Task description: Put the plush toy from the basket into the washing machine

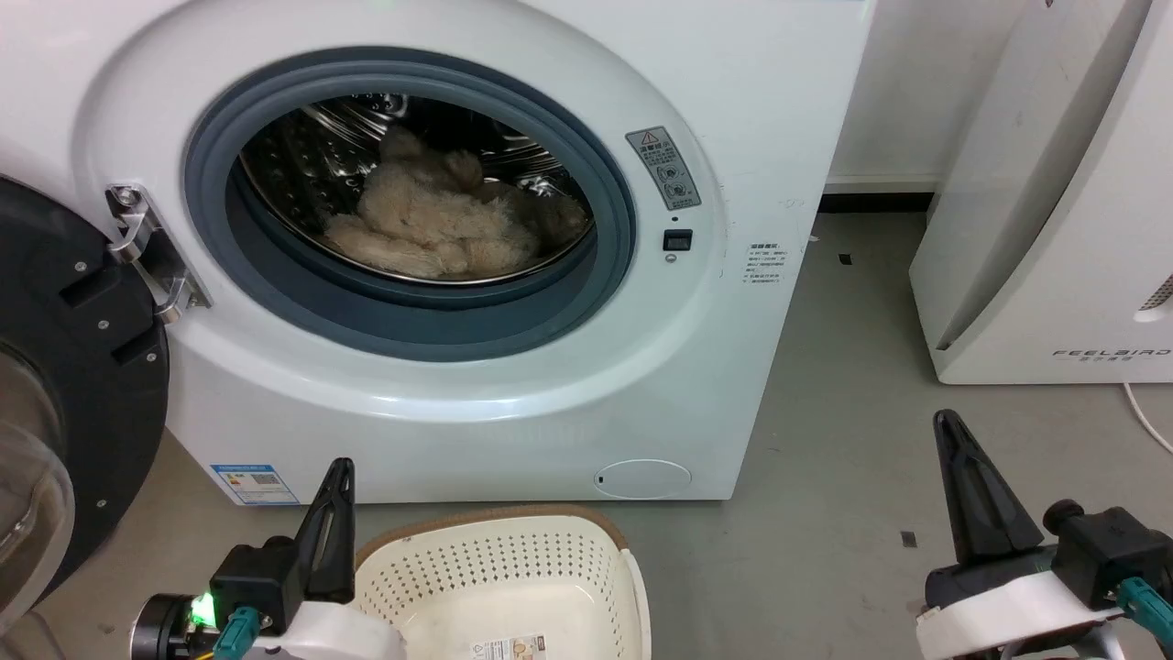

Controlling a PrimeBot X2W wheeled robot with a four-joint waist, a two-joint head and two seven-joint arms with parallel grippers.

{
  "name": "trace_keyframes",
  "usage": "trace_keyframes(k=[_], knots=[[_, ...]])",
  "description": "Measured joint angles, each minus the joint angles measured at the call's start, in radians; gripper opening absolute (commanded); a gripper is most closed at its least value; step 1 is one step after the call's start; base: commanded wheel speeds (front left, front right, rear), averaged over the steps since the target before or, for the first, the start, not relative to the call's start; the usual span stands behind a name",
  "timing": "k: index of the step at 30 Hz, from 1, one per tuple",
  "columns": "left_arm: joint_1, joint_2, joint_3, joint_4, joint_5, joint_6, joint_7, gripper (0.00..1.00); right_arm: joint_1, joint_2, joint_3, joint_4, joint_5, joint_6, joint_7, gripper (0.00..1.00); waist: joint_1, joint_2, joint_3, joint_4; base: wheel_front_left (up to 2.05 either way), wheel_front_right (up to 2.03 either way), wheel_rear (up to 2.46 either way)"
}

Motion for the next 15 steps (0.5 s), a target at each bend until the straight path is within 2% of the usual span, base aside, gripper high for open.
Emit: trace_keyframes(k=[15], knots=[[0.0,-0.022,0.017,-0.007,0.025,-0.013,0.033,0.0,0.0,0.0,0.006,0.001,-0.013,0.0,0.032,0.0,0.0002,0.0,-0.006,0.001,0.0,0.0,0.0]])
